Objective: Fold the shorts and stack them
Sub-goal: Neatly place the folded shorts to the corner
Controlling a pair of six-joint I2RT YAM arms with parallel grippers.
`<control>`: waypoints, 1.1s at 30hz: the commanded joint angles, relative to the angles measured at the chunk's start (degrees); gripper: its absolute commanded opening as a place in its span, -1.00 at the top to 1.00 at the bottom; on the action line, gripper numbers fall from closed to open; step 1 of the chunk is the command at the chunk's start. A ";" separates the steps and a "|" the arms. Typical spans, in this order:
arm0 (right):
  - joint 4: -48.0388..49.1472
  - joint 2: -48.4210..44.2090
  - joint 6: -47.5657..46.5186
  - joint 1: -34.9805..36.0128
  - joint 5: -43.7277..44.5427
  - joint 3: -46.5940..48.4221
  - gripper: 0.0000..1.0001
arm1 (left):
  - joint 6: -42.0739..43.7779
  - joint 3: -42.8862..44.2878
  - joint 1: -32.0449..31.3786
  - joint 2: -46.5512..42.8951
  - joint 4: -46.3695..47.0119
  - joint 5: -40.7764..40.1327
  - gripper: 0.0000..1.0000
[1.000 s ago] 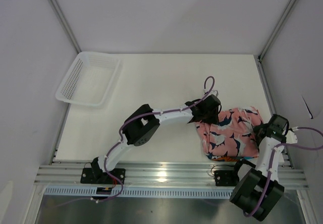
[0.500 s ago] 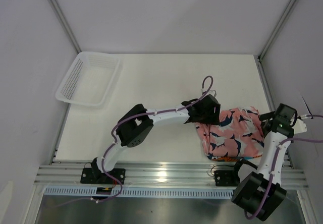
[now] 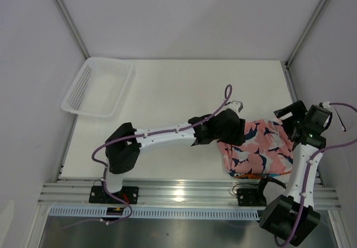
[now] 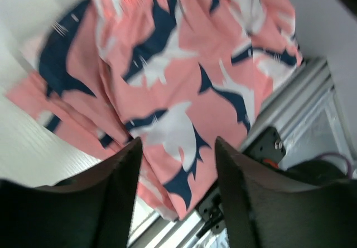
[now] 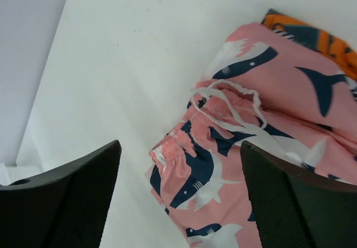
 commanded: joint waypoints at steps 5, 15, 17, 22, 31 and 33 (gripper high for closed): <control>10.68 5.20 -0.80 2.10 -9.79 -4.95 -0.18 | 1.72 -5.33 -5.37 -1.76 5.17 3.14 0.04; 16.75 9.07 0.17 2.19 -6.99 -11.71 0.67 | 2.42 -6.12 -8.63 1.41 9.56 4.37 0.14; 18.15 9.95 -0.09 2.19 -6.11 -12.33 0.67 | 2.42 -6.21 -8.80 1.94 10.26 5.07 0.15; 21.93 15.39 -0.18 2.37 -4.87 -13.65 0.77 | 1.98 -7.00 -9.51 3.60 11.24 5.25 0.18; 28.17 24.44 -0.27 3.95 -1.97 -13.30 0.81 | -1.44 -15.52 -11.09 5.54 19.23 3.24 0.32; 28.70 25.76 -0.27 4.13 -2.06 -13.30 0.81 | -2.41 -17.54 -11.44 6.68 20.90 3.23 0.33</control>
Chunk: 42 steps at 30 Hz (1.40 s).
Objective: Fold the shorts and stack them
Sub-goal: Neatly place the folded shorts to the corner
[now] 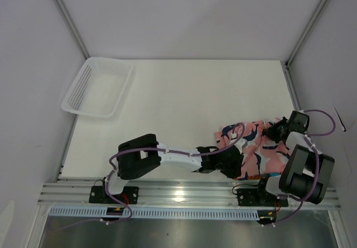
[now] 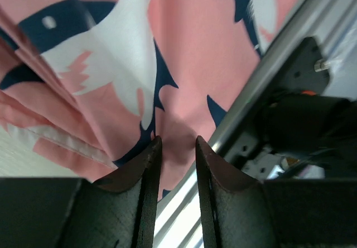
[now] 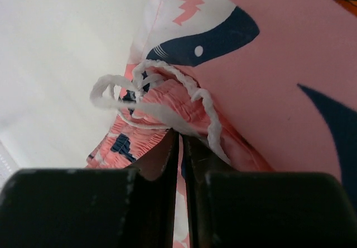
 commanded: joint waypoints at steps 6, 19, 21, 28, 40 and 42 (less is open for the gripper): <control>4.38 1.84 -0.27 0.98 1.84 0.90 0.79 | -1.38 -1.61 -1.56 1.97 4.03 -2.39 0.35; -8.18 -10.55 -4.04 0.63 -1.49 9.87 -0.40 | 1.96 3.14 -0.34 -9.09 -5.72 -3.19 -0.08; -8.80 -12.39 -4.57 0.54 -2.73 10.40 -0.51 | 1.96 2.79 0.98 -11.03 -7.04 -2.48 -0.19; -9.50 -21.70 -9.49 2.29 -7.48 11.10 -0.99 | 3.89 -5.21 6.16 -23.15 -11.43 -8.35 -0.46; -4.33 -38.49 -12.75 11.35 -5.20 3.65 -0.99 | 6.35 -26.19 21.63 -57.86 -20.22 -16.53 -0.62; -2.14 -41.30 -12.83 13.89 -5.11 1.71 -0.99 | 6.62 -28.15 24.70 -62.26 -21.54 -18.12 -0.65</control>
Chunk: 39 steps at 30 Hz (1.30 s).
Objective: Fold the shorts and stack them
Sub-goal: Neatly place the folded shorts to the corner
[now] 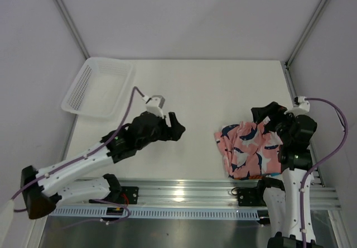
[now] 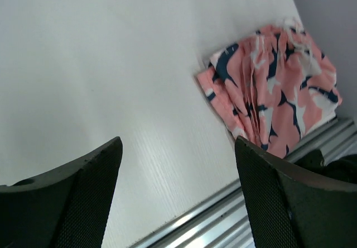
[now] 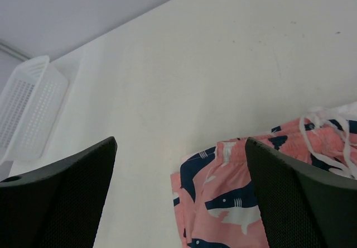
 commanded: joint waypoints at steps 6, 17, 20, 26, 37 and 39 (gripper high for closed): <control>8.43 -4.83 -3.95 16.55 8.71 -8.91 -0.99 | 2.36 -13.03 15.43 -15.78 -2.40 1.33 -0.70; 19.14 -7.10 -11.77 44.62 35.97 -17.69 -0.99 | 3.85 -22.70 25.03 -17.70 1.21 -2.93 -0.69; 21.78 -8.25 -11.60 45.43 37.46 -20.95 -0.99 | 4.20 -24.90 25.03 -23.93 0.94 -4.61 -0.72; 22.85 -7.82 -11.51 45.34 35.80 -22.01 -0.99 | 6.22 -27.45 25.03 -28.61 -0.29 -5.93 -0.75; 24.96 -5.88 -11.78 45.34 33.86 -22.62 -0.99 | 2.36 -27.63 25.03 -27.73 -3.19 -10.42 -0.98; 25.22 -5.44 -11.69 45.34 33.95 -22.62 -0.99 | 2.09 -27.63 24.94 -28.08 -3.28 -10.68 -0.98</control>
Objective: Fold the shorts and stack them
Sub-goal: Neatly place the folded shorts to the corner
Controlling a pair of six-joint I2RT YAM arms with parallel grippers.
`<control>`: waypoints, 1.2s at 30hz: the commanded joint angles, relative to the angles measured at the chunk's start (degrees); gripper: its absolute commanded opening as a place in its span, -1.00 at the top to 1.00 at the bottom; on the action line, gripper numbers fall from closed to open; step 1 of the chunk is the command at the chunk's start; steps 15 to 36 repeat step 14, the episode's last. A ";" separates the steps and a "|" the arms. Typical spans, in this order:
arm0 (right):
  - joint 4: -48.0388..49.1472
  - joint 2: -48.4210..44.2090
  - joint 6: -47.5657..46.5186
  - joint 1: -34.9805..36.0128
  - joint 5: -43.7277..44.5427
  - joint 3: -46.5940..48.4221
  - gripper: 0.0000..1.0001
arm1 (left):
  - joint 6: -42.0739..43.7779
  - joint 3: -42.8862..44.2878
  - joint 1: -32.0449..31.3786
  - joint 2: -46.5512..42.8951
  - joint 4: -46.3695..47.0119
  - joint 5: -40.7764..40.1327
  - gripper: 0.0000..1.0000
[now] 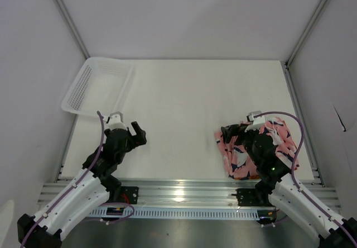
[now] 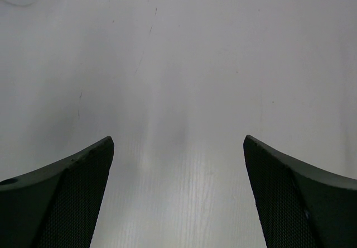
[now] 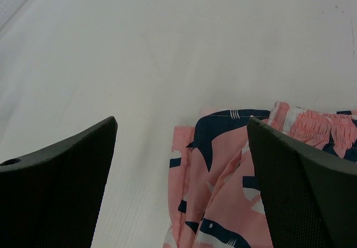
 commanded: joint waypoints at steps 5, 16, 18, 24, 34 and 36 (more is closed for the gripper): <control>3.76 1.10 -0.78 0.33 0.16 -0.17 -0.99 | -1.08 -0.51 0.50 -0.76 0.00 -1.72 -0.98; 3.05 0.04 -0.26 0.25 0.69 -0.26 -0.99 | -0.81 -0.33 0.50 -1.12 0.27 -1.19 -0.98; 3.05 0.04 -0.26 0.25 0.69 -0.26 -0.99 | -0.81 -0.33 0.50 -1.12 0.27 -1.19 -0.98; 3.05 0.04 -0.26 0.25 0.69 -0.26 -0.99 | -0.81 -0.33 0.50 -1.12 0.27 -1.19 -0.98; 3.05 0.04 -0.26 0.25 0.69 -0.26 -0.99 | -0.81 -0.33 0.50 -1.12 0.27 -1.19 -0.98; 3.05 0.04 -0.26 0.25 0.69 -0.26 -0.99 | -0.81 -0.33 0.50 -1.12 0.27 -1.19 -0.98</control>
